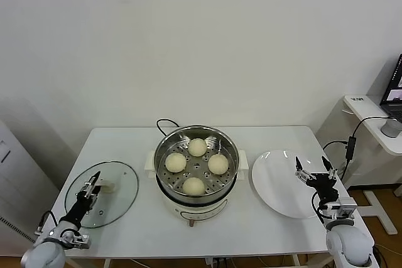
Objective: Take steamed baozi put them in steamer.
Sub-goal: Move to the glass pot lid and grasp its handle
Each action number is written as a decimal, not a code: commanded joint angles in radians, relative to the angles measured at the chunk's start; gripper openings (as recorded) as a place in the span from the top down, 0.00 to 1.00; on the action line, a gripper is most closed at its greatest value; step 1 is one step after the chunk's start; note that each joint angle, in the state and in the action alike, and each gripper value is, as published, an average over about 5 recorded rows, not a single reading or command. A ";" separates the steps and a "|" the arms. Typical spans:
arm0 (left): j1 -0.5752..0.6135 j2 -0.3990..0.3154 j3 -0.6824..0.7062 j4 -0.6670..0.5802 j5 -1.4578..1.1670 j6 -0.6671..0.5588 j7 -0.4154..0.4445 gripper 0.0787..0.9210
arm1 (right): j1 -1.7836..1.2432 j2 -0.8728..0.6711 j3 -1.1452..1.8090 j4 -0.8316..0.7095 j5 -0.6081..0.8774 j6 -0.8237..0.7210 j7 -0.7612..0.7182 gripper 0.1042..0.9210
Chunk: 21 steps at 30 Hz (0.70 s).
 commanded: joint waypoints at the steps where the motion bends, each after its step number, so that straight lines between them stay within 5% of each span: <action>1: -0.004 0.002 0.010 -0.021 -0.093 -0.004 0.013 0.54 | 0.002 -0.006 0.003 0.002 0.002 -0.003 0.001 0.12; 13: -0.003 0.029 -0.050 -0.136 -0.166 0.006 0.042 0.94 | 0.016 -0.011 0.002 -0.001 0.003 -0.006 0.003 0.12; 21: -0.029 0.076 -0.094 -0.253 -0.251 0.106 0.141 0.97 | 0.015 -0.016 0.005 0.001 0.005 -0.006 0.004 0.12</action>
